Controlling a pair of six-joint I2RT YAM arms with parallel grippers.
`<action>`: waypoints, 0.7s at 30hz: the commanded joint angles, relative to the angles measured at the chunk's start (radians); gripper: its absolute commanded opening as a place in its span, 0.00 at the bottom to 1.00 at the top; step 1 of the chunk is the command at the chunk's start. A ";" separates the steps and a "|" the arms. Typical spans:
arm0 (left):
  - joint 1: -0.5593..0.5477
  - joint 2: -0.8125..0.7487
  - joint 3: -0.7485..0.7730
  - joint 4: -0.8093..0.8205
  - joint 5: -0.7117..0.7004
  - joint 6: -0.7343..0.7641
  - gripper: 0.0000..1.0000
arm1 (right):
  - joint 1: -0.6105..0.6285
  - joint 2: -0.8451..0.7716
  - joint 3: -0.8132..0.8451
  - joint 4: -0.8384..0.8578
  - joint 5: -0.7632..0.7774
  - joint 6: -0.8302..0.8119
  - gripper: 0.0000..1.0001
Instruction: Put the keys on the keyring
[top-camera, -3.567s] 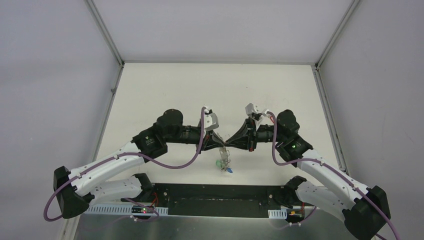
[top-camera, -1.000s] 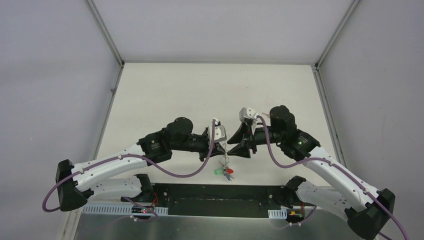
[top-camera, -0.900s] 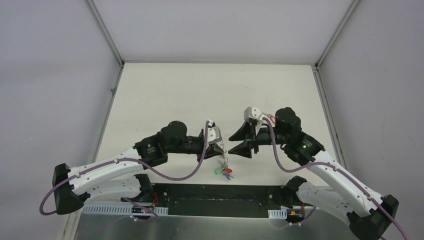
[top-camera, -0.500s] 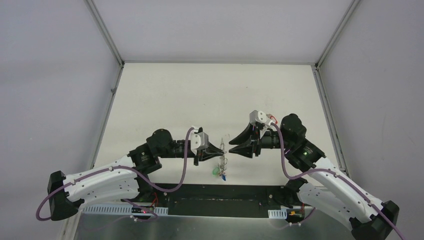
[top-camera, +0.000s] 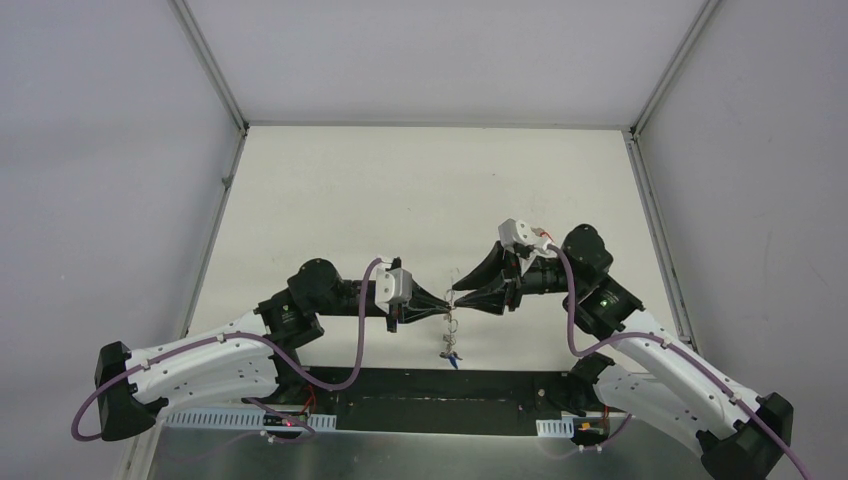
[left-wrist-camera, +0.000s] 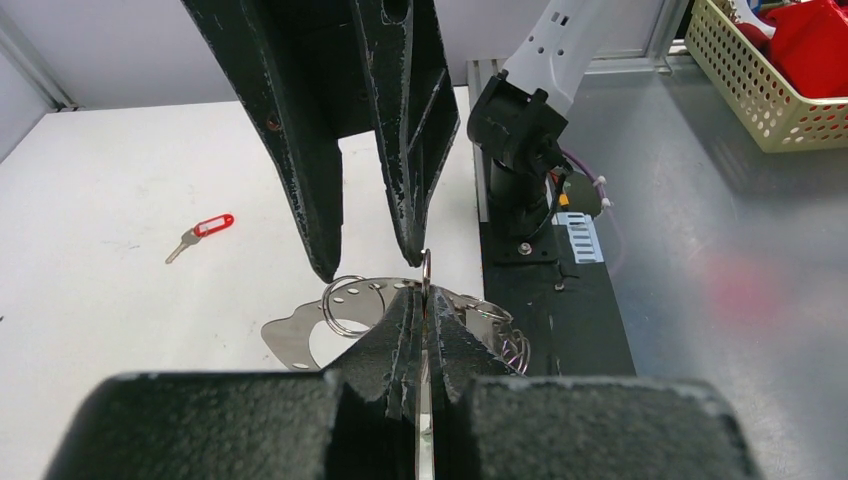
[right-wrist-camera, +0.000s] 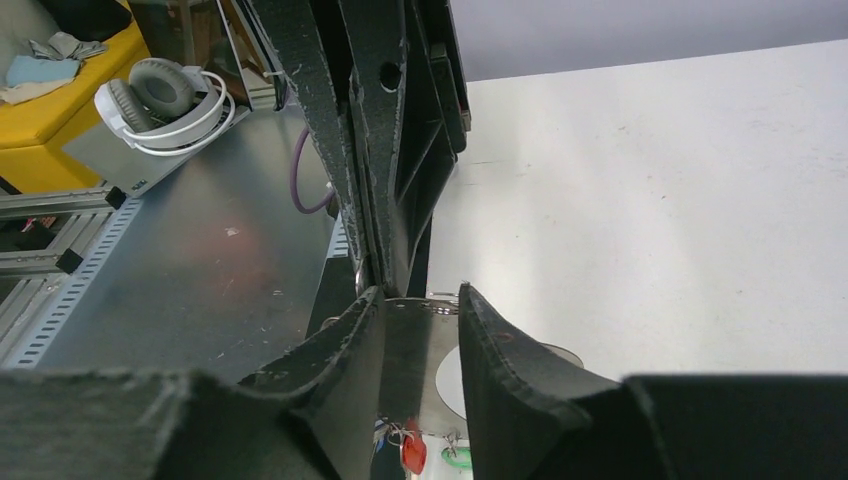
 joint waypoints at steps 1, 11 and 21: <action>-0.010 -0.015 0.013 0.082 -0.003 0.016 0.00 | 0.007 -0.005 -0.004 0.069 -0.067 0.017 0.33; -0.011 -0.025 0.012 0.064 -0.013 0.015 0.00 | 0.007 -0.073 -0.017 0.063 0.007 0.018 0.29; -0.010 -0.025 0.012 0.058 -0.016 0.013 0.00 | 0.021 -0.042 -0.033 0.083 -0.031 0.059 0.29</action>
